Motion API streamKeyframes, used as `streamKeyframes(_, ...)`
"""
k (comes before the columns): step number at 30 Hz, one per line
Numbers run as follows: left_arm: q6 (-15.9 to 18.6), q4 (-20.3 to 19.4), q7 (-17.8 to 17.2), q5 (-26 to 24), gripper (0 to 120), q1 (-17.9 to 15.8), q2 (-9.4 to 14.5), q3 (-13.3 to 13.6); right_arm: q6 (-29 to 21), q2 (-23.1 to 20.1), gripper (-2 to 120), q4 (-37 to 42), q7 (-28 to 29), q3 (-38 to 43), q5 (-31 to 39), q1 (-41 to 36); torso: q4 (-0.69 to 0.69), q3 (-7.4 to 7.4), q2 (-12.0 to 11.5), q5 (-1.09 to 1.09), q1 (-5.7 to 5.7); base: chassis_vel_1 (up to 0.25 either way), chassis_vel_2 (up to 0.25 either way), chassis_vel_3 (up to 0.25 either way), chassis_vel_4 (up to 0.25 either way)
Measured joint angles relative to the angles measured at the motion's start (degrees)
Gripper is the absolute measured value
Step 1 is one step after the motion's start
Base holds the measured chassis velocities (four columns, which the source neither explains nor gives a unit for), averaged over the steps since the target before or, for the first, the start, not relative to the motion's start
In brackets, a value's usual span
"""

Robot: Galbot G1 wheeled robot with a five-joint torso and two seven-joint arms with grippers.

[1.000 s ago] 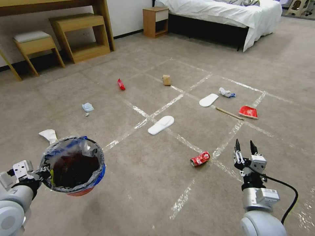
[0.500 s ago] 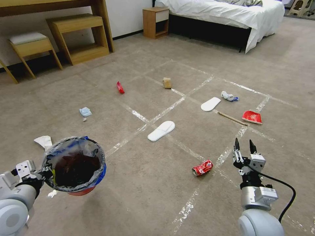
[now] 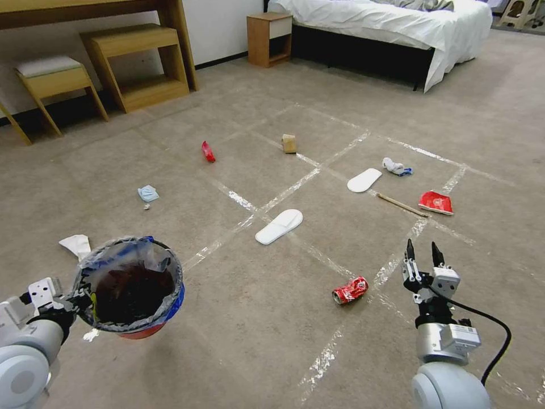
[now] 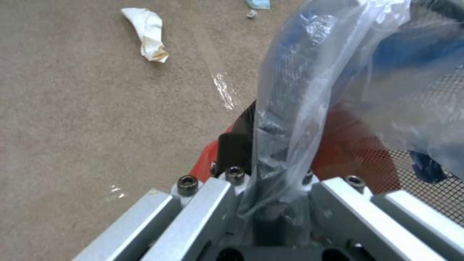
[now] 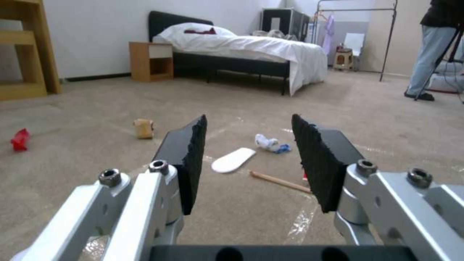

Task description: Pick up the trash bin and place the garbage on the floor into it.

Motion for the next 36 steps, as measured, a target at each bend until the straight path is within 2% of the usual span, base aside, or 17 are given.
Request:
streamKeyframes(15,-0.3,-0.1,0.4,0.4,1,0.4,-0.1,-0.2,-1.4,-0.1,50,0.4,-0.1,-0.1,0.6,-0.1,0.0,0.0,0.0,0.0,0.0,-0.016,0.016,0.016,-0.017)
streamKeyframes(19,-0.4,0.1,0.4,0.5,1,0.3,-0.1,0.0,-3.3,-0.2,50,0.4,1.6,-0.6,1.8,0.1,-0.01,0.0,0.0,0.0,0.0,-0.085,0.08,0.072,-0.086)
streamKeyframes(21,-0.4,0.3,0.4,0.6,1,0.2,-0.1,0.1,-6.6,-0.4,50,0.6,3.7,-1.0,4.1,0.5,-0.01,0.01,0.0,0.0,0.0,-0.061,0.068,0.066,-0.066)
streamKeyframes(22,-0.4,0.3,0.4,0.6,1,0.2,-0.1,0.1,-6.6,-0.4,50,0.6,3.7,-1.0,4.1,0.5,-0.01,0.01,0.0,0.0,0.0,-0.052,0.067,0.062,-0.066)
streamKeyframes(25,-0.4,0.4,0.5,0.6,1,0.2,-0.1,0.1,-14.1,-0.8,50,1.8,7.9,-1.8,11.2,1.3,-0.01,0.01,0.0,-0.01,0.0,-0.017,0.015,0.011,-0.018)
streamKeyframes(26,-0.4,0.4,0.5,0.6,1,0.2,-0.1,0.1,-14.1,-0.8,50,1.8,7.9,-1.8,11.2,1.3,-0.01,0.01,0.0,-0.01,0.0,0.0,0.0,0.0,0.0)
streamKeyframes(29,-0.5,0.5,0.5,0.7,1,0.1,-0.1,0.3,-21.8,-1.2,50,1.0,12.5,-2.5,18.8,3.0,0.0,0.0,0.0,-0.01,0.0,0.0,0.0,0.0,0.0)
streamKeyframes(30,-0.5,0.5,0.5,0.7,1,0.1,-0.1,0.3,-21.8,-1.2,50,1.0,12.5,-2.5,18.8,3.0,0.0,0.0,0.0,-0.01,0.0,0.0,0.0,0.0,0.0)
streamKeyframes(33,-0.6,0.7,0.5,1.0,1,0.1,-0.2,0.5,-28.6,-1.6,50,-0.2,17.5,-3.2,27.9,5.1,0.0,0.0,0.0,-0.01,0.0,0.0,0.0,0.0,0.0)
streamKeyframes(35,-0.6,0.8,0.5,1.0,1,0.1,-0.2,0.5,-29.6,-1.6,50,-0.6,18.4,-3.4,29.7,5.7,0.0,0.0,0.0,-0.01,0.0,0.0,0.0,0.0,0.0)
streamKeyframes(36,-0.7,0.9,0.5,1.1,1,0.1,-0.3,0.5,-31.8,-1.7,50,-2.1,21.1,-4.1,35.8,7.3,0.0,0.0,0.0,0.0,0.0,0.0,0.0,0.0,0.0)
